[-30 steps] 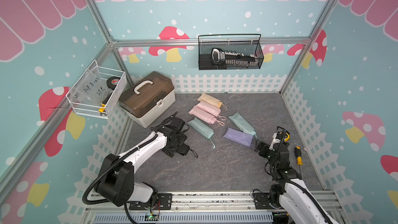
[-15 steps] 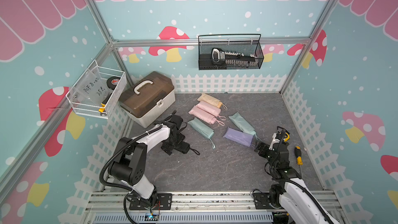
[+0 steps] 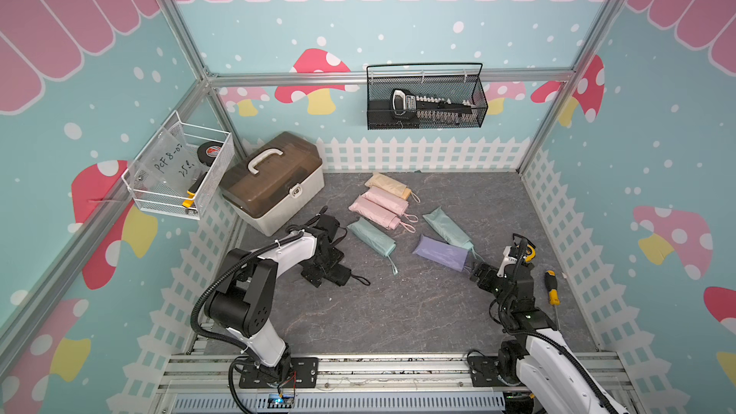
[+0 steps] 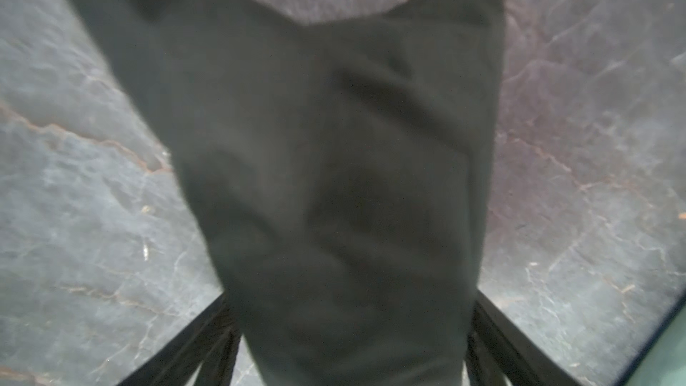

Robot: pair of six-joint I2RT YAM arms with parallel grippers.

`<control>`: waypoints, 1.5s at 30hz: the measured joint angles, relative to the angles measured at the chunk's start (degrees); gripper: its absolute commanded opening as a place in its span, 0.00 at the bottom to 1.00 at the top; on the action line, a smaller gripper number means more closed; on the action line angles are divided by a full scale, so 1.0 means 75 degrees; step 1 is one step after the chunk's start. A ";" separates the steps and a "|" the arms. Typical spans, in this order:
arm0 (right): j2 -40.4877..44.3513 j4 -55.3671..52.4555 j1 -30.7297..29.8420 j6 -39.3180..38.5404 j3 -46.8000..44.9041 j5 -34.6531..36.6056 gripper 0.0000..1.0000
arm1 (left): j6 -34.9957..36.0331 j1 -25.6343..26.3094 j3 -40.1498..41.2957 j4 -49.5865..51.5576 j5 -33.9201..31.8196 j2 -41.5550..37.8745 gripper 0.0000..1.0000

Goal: Take umbrellas out of sleeves
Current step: Move the umbrella to the center of the board.

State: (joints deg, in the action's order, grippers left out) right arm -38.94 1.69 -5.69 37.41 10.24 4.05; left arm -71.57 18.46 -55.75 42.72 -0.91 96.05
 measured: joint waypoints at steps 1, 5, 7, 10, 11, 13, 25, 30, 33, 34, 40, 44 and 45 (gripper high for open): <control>0.0000 0.0000 0.0003 -0.0003 0.0000 0.0000 0.94 | -0.0015 0.0009 0.0003 -0.0023 0.0009 -0.0003 0.72; 0.0000 0.0000 0.0003 -0.0003 0.0000 0.0000 0.94 | -0.0122 0.0146 0.0131 -0.0169 0.0012 -0.0108 0.49; 0.0000 0.0000 0.0000 0.0000 0.0000 0.0000 0.94 | -0.0219 0.0300 0.0207 -0.0195 0.0015 -0.0230 0.47; 0.0000 0.0000 0.0003 0.0000 0.0000 0.0000 0.94 | -0.0391 0.0615 0.0289 -0.0192 0.0079 -0.0341 0.47; 0.0000 0.0000 0.0000 -0.0003 0.0000 0.0000 0.94 | -0.0472 0.0743 0.0303 -0.0189 0.0102 -0.0358 0.48; 0.0000 0.0000 0.0003 -0.0003 0.0000 0.0000 0.94 | -0.0664 0.1032 0.0321 -0.0189 0.0149 -0.0396 0.49; 0.0000 0.0000 0.0003 -0.0003 0.0000 -0.0003 0.94 | -0.2017 0.2973 -0.0289 -0.0280 0.0350 -0.0332 0.54; -0.0044 0.0003 0.0000 -0.0003 0.0000 -0.0015 0.94 | -0.2081 0.3008 -0.0443 -0.0609 0.0379 -0.0087 0.69; -0.0122 0.0015 0.0000 -0.0003 0.0000 -0.0061 0.94 | -0.2072 0.3005 -0.0198 -0.0965 0.0356 -0.0204 0.94; -0.0157 0.0020 0.0003 -0.0003 0.0000 -0.0073 0.94 | -0.2075 0.2999 -0.0111 -0.1023 0.0329 -0.0271 0.99; -0.0662 0.0198 0.0000 -0.0003 0.0026 -0.0306 0.90 | -0.1448 0.2838 0.0047 -0.1072 -0.0093 -0.1145 0.99; -0.1212 0.0294 -0.0044 -0.0093 0.0189 -0.0644 0.86 | -0.0399 0.2474 0.0058 -0.1075 -0.0490 -0.1836 0.96; -0.1358 0.0321 -0.0108 -0.0119 0.0265 -0.0702 0.85 | -0.0105 0.2355 0.0099 -0.1099 -0.0554 -0.1964 0.95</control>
State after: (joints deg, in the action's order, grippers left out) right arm -49.12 4.10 -6.50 36.51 12.23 -1.21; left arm -72.36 36.12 -55.00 34.48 -5.06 81.32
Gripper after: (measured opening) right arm 0.863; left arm 0.965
